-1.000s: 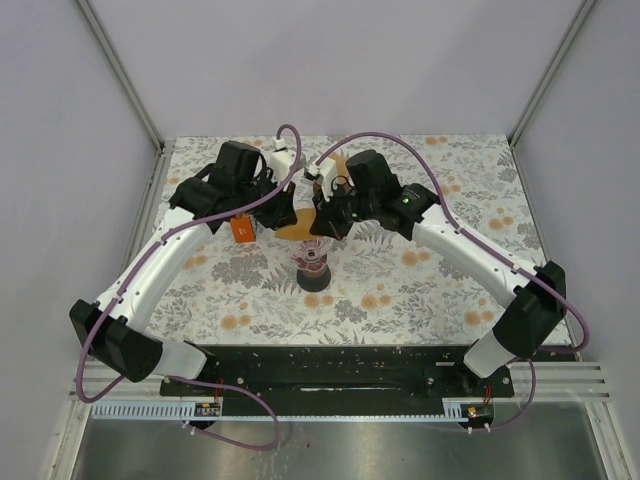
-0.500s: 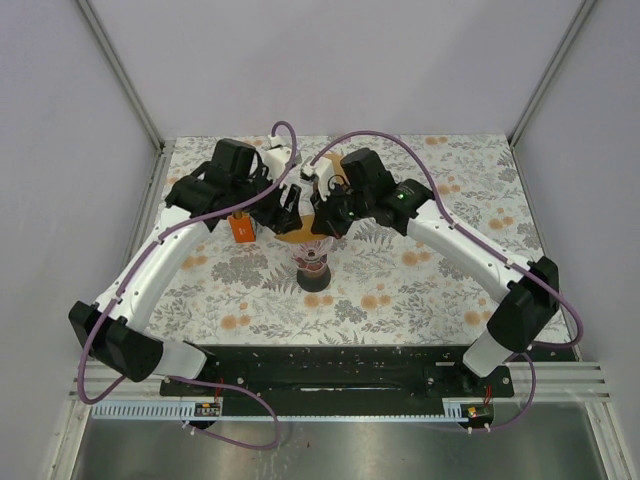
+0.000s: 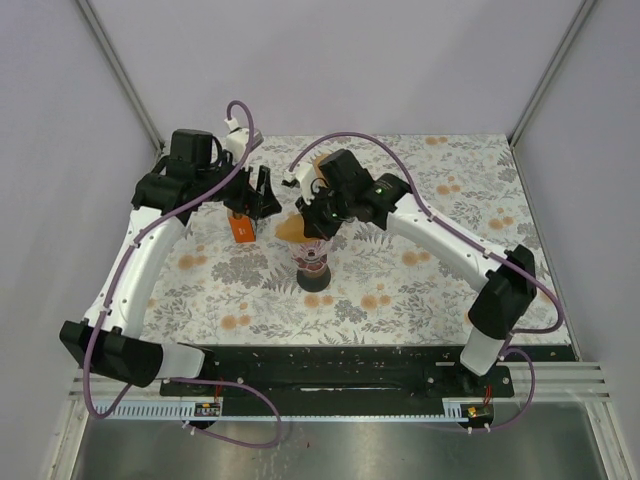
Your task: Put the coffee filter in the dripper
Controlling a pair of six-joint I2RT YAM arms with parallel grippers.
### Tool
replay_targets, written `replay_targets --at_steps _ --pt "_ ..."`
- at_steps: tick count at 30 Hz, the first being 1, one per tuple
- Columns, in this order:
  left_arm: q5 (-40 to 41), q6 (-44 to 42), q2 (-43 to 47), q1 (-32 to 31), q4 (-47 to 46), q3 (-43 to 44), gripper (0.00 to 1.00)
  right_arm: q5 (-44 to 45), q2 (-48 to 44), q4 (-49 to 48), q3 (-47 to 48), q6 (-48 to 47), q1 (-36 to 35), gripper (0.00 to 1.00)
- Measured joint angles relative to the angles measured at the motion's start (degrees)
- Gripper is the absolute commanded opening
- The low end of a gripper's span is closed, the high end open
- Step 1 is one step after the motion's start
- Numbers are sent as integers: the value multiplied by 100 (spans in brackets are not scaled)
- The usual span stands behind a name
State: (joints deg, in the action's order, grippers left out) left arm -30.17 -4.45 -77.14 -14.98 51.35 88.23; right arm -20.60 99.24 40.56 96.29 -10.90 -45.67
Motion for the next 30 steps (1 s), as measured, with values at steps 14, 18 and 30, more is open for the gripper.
replay_targets --at_steps 14,18,30 --pt "-446 522 260 74 -52 -824 68 664 868 992 951 17 -299 0" --pt "-505 660 295 74 -181 -949 65 774 1012 1182 1047 33 -374 0" --pt "-575 970 315 74 -391 -1224 58 907 1193 1478 1235 175 -396 0"
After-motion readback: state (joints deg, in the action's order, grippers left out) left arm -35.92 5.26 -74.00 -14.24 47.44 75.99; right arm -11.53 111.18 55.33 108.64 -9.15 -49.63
